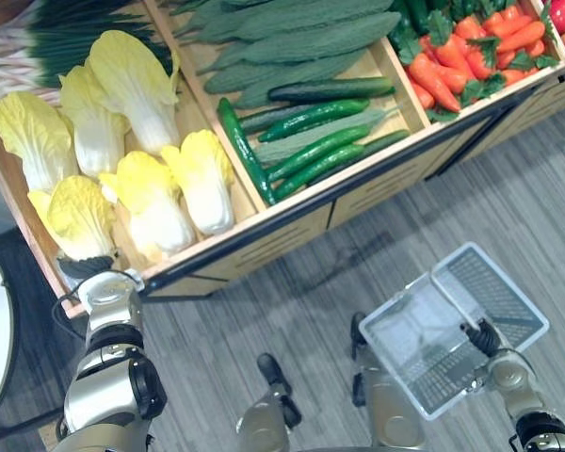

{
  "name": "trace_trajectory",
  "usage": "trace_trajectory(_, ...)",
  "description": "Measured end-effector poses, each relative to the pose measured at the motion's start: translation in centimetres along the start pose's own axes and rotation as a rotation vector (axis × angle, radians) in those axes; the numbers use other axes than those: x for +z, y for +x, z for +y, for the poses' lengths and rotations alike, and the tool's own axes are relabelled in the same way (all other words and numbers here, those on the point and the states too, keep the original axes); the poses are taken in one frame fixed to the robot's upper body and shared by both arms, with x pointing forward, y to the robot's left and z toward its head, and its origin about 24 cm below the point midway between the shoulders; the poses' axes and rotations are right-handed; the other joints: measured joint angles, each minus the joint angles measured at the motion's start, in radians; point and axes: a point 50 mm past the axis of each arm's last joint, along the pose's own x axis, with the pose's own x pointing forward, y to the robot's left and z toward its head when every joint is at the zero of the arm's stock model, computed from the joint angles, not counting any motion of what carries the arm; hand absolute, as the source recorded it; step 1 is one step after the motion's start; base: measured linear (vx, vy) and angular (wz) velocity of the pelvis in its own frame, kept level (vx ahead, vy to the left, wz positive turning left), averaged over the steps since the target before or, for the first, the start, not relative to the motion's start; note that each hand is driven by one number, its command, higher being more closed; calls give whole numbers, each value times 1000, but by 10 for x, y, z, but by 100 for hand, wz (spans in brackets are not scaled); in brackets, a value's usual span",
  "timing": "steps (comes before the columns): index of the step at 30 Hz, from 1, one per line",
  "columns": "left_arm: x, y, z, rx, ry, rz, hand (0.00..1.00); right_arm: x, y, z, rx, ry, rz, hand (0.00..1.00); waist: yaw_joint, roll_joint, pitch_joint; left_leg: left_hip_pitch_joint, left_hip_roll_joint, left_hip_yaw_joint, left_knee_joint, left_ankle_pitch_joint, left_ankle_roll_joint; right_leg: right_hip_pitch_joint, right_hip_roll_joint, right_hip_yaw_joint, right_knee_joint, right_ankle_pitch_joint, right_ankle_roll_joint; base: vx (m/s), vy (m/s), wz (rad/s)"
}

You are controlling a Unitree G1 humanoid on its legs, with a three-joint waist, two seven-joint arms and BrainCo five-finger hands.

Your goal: Pick vegetable in the basket

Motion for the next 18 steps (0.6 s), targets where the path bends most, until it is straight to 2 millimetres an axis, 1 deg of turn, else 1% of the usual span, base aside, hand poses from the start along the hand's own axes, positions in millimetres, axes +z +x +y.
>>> trace_trajectory(2, -5, -6, -5, -16, -58, 7, 100, -6, -3, 4, 10, 5, 21, 100, -1, 0, 0, 14, 0, -11, 0, -4, 1, 20, -1, -10, 0, 0, 0, 43, -3, 13)
trace_trajectory(3, -10, -12, -9, -23, -115, 17, 100, -10, -4, 7, 14, 18, 40, 100, 0, -1, 0, 26, 0, -14, 1, -7, 1, 35, -3, -15, -1, 0, 1, 49, 1, 12)
trace_trajectory(6, -13, -24, -18, -50, -202, 1, 100, -16, -7, 12, 20, 38, 72, 100, 0, -1, -1, 46, -7, -20, 5, -14, 5, 61, -11, -20, -1, -1, 1, 32, 11, 9)
trace_trajectory(8, -18, -39, -30, -79, -306, 15, 100, -24, -11, 16, 23, 56, 101, 100, -3, 0, -3, 59, -13, -39, 19, -26, 9, 88, -22, -34, 0, -4, 6, 14, 12, 14)
trace_trajectory(9, -19, -43, -32, -82, -333, 18, 100, -26, -13, 17, 25, 56, 107, 100, -2, 1, -5, 62, -14, -41, 23, -29, 10, 93, -24, -35, 0, -5, 6, 3, 3, 18)
trace_trajectory(10, -24, -52, -35, -79, -398, 25, 100, -29, -15, 19, 29, 56, 117, 100, -4, 2, -12, 65, -18, -49, 34, -36, 15, 104, -27, -42, 2, -9, 11, -5, 0, 10)
trace_trajectory(12, -26, -56, -35, -80, -415, 20, 100, -32, -17, 20, 28, 66, 127, 100, -4, 4, -16, 67, -20, -53, 34, -36, 15, 106, -30, -46, 9, -13, 14, -6, -2, 11)
trace_trajectory(14, -32, -65, -37, -72, -464, 41, 100, -40, -22, 25, 31, 89, 165, 100, -4, 6, -31, 80, -20, -69, 34, -36, 15, 125, -32, -63, 17, -22, 14, -3, -11, 17)
trace_trajectory(16, -44, -69, -30, -46, -458, 63, 100, -46, -27, 30, 44, 90, 187, 100, -4, 7, -62, 83, -20, -73, 34, -36, 15, 130, -30, -67, 17, -24, 12, 5, -17, 8)
trace_trajectory(18, -53, -73, -24, -13, -483, 93, 100, -51, -31, 34, 55, 90, 203, 100, -3, 6, -79, 89, -20, -81, 34, -36, 15, 140, -29, -73, 17, -25, 10, -6, -23, 9)
